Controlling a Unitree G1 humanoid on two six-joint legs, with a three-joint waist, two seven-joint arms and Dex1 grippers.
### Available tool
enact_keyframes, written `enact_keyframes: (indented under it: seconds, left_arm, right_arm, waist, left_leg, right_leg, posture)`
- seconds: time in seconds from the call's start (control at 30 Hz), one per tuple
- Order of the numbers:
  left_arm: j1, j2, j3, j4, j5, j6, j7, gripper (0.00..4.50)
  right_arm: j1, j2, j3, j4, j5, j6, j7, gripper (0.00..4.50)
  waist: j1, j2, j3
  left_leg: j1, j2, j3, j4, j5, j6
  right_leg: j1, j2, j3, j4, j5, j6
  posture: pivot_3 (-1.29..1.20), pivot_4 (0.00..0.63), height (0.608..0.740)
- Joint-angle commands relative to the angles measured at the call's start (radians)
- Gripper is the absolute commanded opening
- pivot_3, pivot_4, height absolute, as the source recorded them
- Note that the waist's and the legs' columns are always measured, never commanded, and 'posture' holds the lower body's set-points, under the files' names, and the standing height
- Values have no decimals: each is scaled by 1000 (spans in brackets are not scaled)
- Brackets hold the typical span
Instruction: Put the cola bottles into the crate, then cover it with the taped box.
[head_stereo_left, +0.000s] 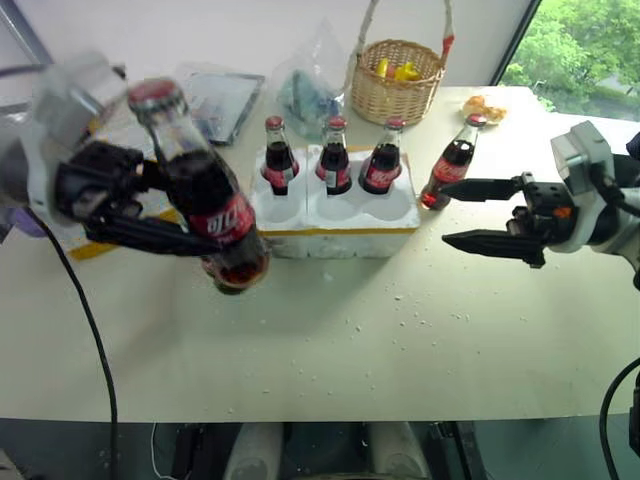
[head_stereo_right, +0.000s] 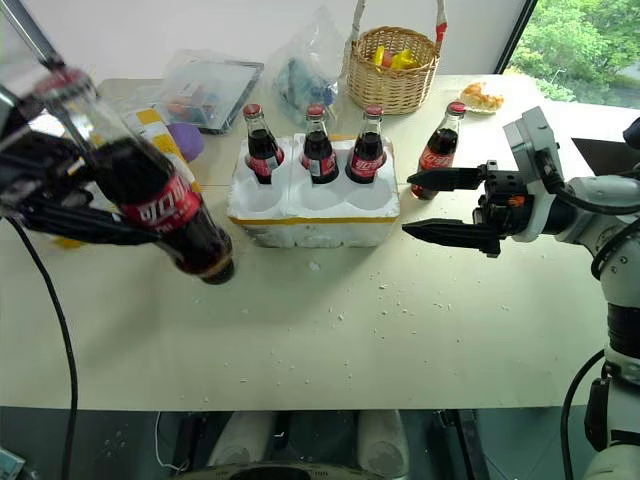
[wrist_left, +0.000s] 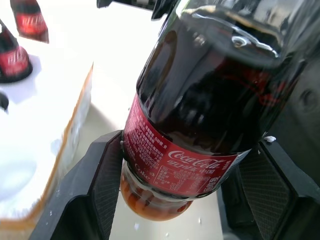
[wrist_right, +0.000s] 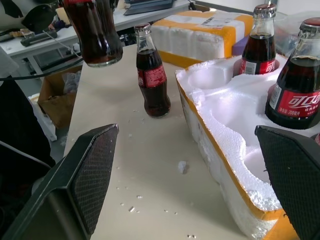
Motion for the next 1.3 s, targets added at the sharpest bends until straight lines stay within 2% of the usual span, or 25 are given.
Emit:
enact_keyframes:
  seconds: [0.03,0.1,0.23,0.4,0.5,0.63,0.93,1.1,1.3]
  left_arm:
    - [-165,-34,-66,117,75,-26,-77,2831]
    - [-226,-58,-112,174,111,-50,-94,2831]
    - [-369,-178,-218,362,200,-143,-95,2831]
    - [-464,-269,-320,524,244,-259,-95,2831]
    - [-509,-313,-366,614,259,-316,-95,2831]
    - [-602,-445,-437,851,331,-444,-95,2831]
    - [-713,-646,-432,1153,455,-604,-95,2831]
    - [-723,-694,-432,1188,517,-657,-95,2831]
    - [-731,-772,-411,1234,673,-761,-51,2831]
  right_arm:
    - [-6,1,-36,-16,16,-21,-4,4500]
    - [-5,4,-35,-13,14,-24,-4,4500]
    - [-6,15,-36,-5,13,-31,-14,4500]
    - [1,18,-42,-10,16,-33,-23,4500]
    - [7,18,-50,-15,17,-34,-30,4500]
    - [27,3,-78,-38,10,-40,-56,4500]
    - [92,6,-131,-113,32,-22,-115,4500]
    - [137,17,-150,-147,45,-28,-145,4500]
    - [146,33,-154,-156,49,-39,-178,4500]
  waist:
    - [0,0,0]
    - [1,0,0]
    - [3,0,0]
    - [1,0,0]
    - [-1,0,0]
    - [4,0,0]
    - [4,-2,1]
    - [2,-2,2]
    - [6,-2,2]
  left_leg:
    - [0,0,0,0,0,0]
    - [0,0,0,1,0,0]
    - [0,0,0,1,0,0]
    - [-2,0,1,1,0,0]
    - [-9,0,1,1,0,0]
    - [-15,0,1,5,0,0]
    - [-19,-1,1,16,-1,3]
    - [-19,-1,1,16,-1,3]
    - [-19,-1,1,17,-1,3]
  right_leg:
    - [0,0,0,0,0,0]
    - [0,0,0,0,0,-1]
    - [0,1,1,0,1,-1]
    - [-2,1,1,0,1,0]
    - [-10,1,1,2,1,0]
    - [-14,1,1,3,1,0]
    - [-13,0,1,3,4,3]
    - [-13,0,1,3,4,3]
    - [-13,0,1,3,5,4]
  posture:
    - [0,150,737]
    - [0,150,737]
    - [0,150,737]
    - [0,150,737]
    - [0,150,737]
    - [0,150,737]
    - [0,150,737]
    - [0,150,737]
    - [0,150,737]
